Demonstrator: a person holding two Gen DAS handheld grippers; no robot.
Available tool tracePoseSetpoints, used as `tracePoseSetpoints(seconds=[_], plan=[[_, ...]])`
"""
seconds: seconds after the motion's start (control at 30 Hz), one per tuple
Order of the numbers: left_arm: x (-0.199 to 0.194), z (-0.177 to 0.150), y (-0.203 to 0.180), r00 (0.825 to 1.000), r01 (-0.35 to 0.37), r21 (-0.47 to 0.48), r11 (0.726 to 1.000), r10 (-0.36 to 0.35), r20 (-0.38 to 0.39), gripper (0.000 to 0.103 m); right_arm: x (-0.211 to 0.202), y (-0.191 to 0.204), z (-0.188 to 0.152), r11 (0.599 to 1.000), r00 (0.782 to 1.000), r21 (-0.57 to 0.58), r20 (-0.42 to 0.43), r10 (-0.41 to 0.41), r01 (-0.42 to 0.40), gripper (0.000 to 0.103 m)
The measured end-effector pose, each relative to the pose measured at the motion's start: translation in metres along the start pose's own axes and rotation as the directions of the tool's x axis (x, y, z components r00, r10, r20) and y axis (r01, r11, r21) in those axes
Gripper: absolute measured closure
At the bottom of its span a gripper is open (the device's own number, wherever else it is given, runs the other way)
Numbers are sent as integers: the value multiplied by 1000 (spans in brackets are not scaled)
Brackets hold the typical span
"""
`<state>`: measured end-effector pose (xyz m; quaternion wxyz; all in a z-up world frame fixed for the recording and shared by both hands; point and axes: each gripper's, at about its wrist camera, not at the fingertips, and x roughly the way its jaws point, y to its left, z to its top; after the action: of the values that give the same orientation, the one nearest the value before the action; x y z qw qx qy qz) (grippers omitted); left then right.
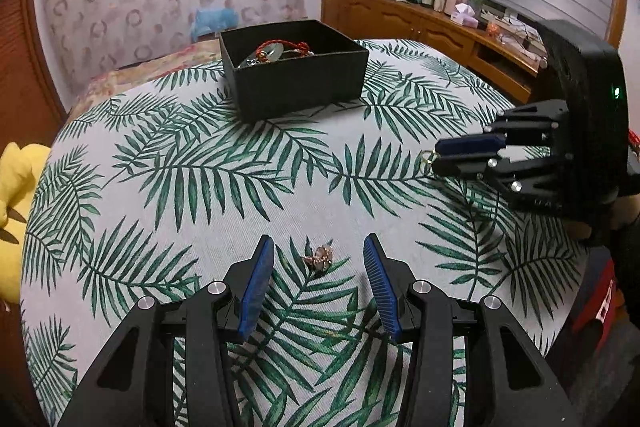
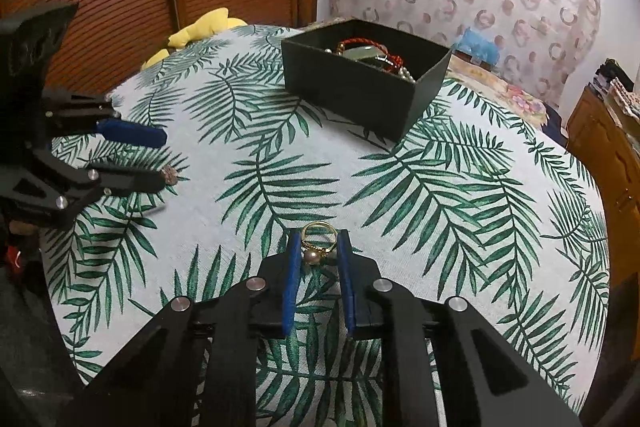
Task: Organize jewelry
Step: 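Grasp the small brooch with the left tool while the right tool grasps the gold ring, then carry the brooch and gold ring over the box and open both tools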
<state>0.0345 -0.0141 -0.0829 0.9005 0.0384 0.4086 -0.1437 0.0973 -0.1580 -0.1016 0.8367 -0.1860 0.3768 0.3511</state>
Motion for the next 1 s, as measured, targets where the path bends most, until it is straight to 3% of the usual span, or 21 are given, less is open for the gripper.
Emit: tracePoseSetpoints(seconds=[0.2,0.27,0.4,0.77,1.0], plan=[[4,-1,-5,1000,-1,16,1000,1,-5,61,-5,3,4,1000,1000,-13,14,-7,8,83],[5,-2,-6,1000,1,20,1000,-1,-11,69,-5,4,5,1000,1000,-15,16,-6,7,83],[9,-3,-7,1000,-3,24,1000,4,-16,73,-6,5,5,1000,1000,-16,17,-6,7,83],[9,-3,-5,1000,-11,20,1000,11,-6,95,-7,6,6,1000,1000,-17,18,-6,7,83],[5,1,-3,1000,-13,17,1000,13,10,96,-8,5,7,1000,1000,-17,21,-7,8,83]])
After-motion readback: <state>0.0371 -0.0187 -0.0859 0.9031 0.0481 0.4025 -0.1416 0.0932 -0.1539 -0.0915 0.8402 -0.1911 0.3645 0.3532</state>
